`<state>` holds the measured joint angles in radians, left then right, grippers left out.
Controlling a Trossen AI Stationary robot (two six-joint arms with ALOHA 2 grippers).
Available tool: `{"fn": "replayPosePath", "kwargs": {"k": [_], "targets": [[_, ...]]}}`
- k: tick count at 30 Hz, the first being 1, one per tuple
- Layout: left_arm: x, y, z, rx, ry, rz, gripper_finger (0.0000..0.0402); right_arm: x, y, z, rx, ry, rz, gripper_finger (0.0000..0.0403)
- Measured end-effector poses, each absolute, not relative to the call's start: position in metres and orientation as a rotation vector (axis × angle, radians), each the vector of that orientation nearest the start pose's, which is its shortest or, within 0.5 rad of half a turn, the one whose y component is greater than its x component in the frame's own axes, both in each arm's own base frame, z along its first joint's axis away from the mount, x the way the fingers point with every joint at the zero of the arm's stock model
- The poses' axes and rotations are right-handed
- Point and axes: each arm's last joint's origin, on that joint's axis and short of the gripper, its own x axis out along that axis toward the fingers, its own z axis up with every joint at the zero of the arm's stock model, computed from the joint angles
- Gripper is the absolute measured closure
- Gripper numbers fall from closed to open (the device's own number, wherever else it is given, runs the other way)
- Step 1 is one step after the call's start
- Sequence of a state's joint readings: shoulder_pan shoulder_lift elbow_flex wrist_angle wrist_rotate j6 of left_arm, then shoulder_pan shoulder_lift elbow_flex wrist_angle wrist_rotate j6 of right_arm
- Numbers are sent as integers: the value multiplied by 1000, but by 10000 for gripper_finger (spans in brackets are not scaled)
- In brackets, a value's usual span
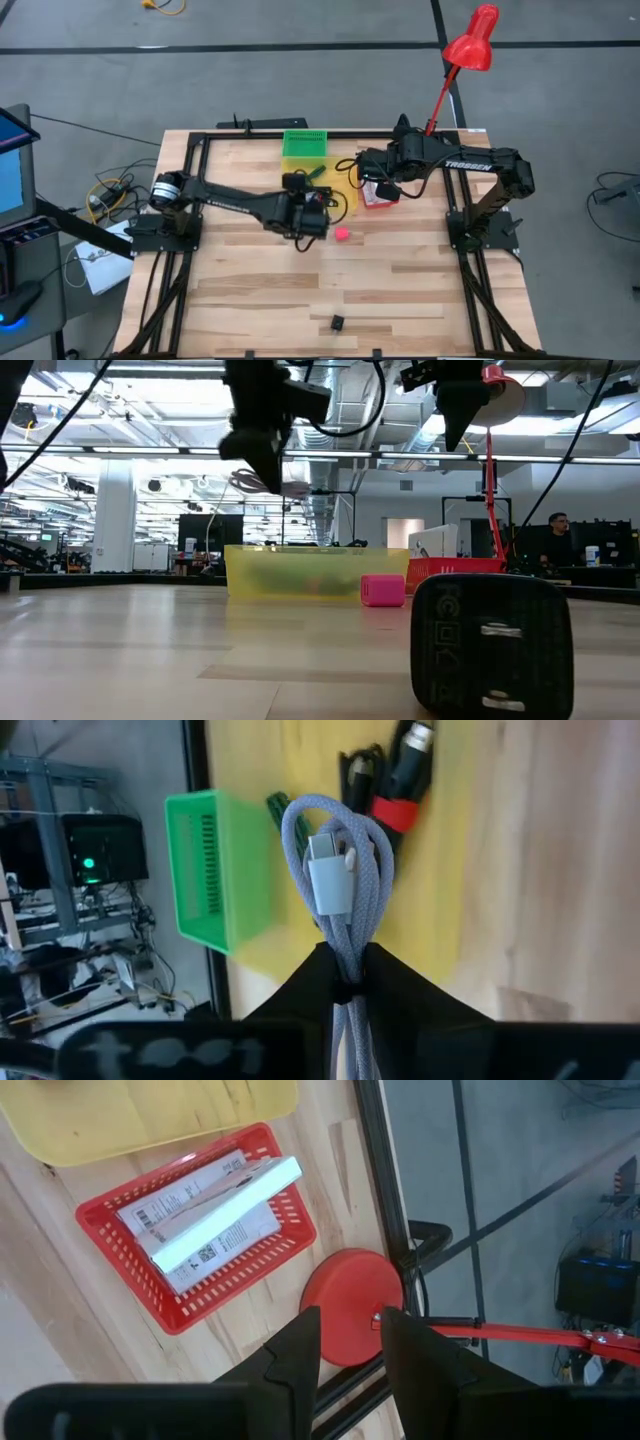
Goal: Pick and place items into bin
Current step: Put the white charger cable into the yellow bin
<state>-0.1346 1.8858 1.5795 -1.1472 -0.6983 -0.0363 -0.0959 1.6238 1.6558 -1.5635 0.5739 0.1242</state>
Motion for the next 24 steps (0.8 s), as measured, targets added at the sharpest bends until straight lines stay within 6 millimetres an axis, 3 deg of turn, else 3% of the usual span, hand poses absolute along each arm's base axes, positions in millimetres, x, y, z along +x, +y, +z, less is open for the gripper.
{"fn": "replayPosePath", "kwargs": {"k": [10,24], "targets": [[378,-4,251,633,1287,405,355,277,-42,343,-273,1477,-622,301],[377,28,251,575,1328,429,319,277,-42,343,-263,1473,-630,301]]}}
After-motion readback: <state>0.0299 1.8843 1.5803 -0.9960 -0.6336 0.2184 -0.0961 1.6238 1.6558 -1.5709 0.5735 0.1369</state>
